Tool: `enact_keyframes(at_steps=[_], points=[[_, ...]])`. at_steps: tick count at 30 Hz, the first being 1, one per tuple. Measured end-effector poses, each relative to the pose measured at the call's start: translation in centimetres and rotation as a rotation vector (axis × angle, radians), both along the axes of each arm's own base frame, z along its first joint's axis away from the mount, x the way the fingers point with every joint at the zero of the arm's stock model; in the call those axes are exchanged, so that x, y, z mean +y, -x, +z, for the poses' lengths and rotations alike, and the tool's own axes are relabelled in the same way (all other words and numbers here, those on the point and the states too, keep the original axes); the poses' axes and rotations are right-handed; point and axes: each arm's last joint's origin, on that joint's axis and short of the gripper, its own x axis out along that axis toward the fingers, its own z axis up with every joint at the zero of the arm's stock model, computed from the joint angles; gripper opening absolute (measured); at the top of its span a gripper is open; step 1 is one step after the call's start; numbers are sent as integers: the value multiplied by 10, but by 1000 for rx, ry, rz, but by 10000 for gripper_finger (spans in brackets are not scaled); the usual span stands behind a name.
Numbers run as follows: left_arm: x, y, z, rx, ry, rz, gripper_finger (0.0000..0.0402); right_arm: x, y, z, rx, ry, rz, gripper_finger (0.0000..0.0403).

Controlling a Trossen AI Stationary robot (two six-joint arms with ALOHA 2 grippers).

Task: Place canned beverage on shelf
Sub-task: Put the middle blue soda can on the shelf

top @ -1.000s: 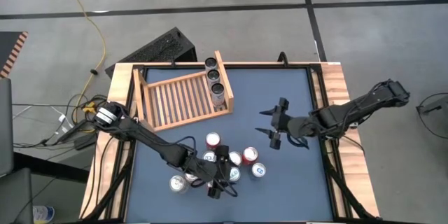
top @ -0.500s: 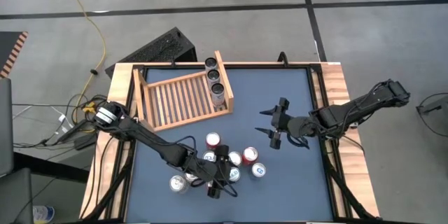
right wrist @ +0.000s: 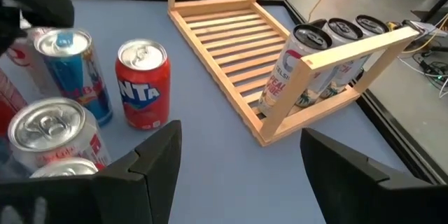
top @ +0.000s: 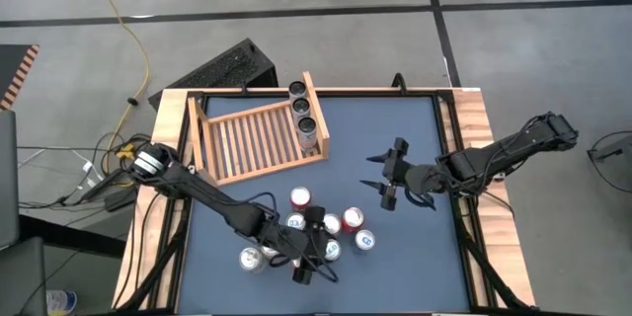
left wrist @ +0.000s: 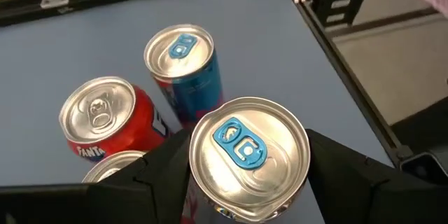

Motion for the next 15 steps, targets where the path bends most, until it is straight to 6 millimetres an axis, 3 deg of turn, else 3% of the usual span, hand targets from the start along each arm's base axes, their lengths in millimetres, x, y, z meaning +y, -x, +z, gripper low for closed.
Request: enact_keyframes(at_steps=[7, 11, 15], points=[[1, 0, 29, 53, -77, -11, 227, -2, 2, -3, 35, -5, -16, 276], [8, 8, 61, -18, -77, -16, 227, -2, 2, -4, 40, -5, -18, 276], [23, 28, 96, -79, -88, 20, 227, -2, 2, -4, 44, -3, -18, 276]])
